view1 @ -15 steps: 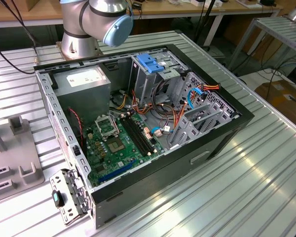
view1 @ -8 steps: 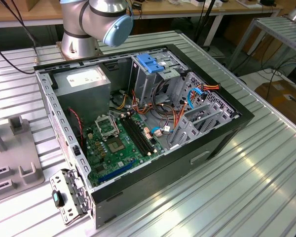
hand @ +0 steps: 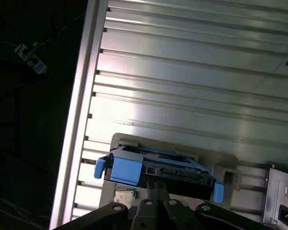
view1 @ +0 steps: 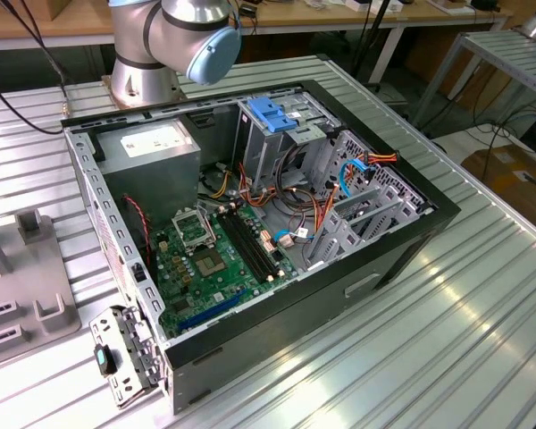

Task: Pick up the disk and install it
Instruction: 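Pick up the disk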

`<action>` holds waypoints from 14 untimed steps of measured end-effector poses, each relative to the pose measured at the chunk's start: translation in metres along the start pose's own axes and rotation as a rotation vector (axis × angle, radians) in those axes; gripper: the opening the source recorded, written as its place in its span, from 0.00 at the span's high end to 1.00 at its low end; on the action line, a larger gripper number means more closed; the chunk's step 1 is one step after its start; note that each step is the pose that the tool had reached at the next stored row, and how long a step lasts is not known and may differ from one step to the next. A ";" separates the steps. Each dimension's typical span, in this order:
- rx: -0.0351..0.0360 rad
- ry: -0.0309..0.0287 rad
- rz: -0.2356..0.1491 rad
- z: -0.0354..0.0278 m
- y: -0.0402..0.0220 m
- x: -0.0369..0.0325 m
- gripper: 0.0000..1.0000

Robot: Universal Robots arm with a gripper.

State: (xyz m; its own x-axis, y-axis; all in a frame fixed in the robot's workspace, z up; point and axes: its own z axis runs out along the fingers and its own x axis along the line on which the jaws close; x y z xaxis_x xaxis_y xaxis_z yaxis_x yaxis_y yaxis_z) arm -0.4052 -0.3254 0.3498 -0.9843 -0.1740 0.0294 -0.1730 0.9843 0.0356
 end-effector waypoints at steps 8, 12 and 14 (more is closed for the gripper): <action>0.0039 0.0039 -0.102 0.0000 0.0000 0.0000 0.89; 0.0039 0.0037 -0.103 0.0000 0.0000 0.0000 0.89; 0.0039 0.0038 -0.103 0.0000 0.0000 0.0000 0.89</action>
State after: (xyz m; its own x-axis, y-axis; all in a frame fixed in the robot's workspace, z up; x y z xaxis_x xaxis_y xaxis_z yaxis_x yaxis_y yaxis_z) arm -0.4052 -0.3255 0.3498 -0.9612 -0.2744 0.0296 -0.2734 0.9613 0.0347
